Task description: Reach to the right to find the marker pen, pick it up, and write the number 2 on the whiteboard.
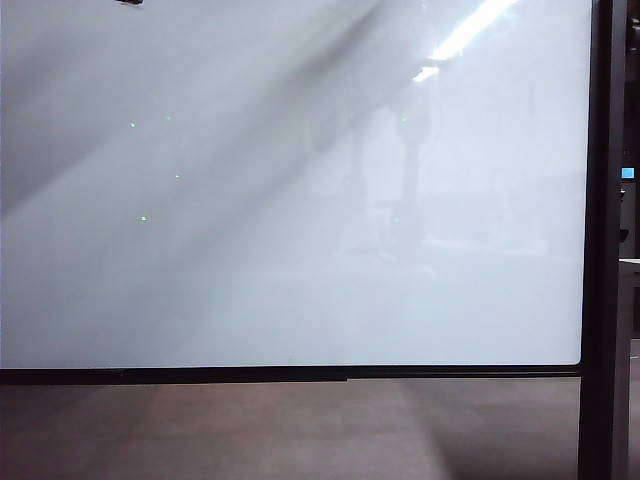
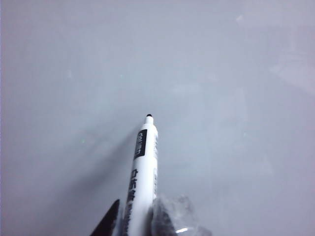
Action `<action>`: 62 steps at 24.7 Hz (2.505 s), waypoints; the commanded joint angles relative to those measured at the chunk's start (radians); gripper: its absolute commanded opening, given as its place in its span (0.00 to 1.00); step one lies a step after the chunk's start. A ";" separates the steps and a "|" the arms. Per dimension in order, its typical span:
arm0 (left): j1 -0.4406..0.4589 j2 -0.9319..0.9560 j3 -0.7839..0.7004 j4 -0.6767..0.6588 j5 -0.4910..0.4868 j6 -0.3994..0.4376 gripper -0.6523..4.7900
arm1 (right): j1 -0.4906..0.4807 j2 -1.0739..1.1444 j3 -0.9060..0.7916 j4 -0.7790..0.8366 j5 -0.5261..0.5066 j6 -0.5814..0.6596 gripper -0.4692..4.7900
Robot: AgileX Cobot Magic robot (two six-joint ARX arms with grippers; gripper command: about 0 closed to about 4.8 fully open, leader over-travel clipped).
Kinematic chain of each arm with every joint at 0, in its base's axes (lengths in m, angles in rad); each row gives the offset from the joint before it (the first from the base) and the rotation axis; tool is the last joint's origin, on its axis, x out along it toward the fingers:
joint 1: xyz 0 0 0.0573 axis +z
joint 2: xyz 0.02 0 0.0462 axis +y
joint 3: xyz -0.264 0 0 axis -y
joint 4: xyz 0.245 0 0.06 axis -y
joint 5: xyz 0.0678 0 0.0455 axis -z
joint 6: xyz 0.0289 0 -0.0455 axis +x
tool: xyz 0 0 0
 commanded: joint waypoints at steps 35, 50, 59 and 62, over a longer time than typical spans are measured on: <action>0.000 -0.003 0.008 0.006 0.005 0.004 0.11 | 0.000 0.100 0.002 0.131 0.044 -0.056 0.09; 0.000 -0.003 0.008 0.006 0.005 0.004 0.11 | 0.000 0.101 0.002 0.131 0.045 -0.060 0.09; 0.000 -0.003 0.008 0.006 0.005 0.004 0.11 | 0.000 0.100 0.002 0.131 0.048 -0.087 0.09; 0.000 -0.003 0.008 0.006 0.005 0.003 0.11 | 0.000 0.100 0.002 0.132 0.052 -0.087 0.09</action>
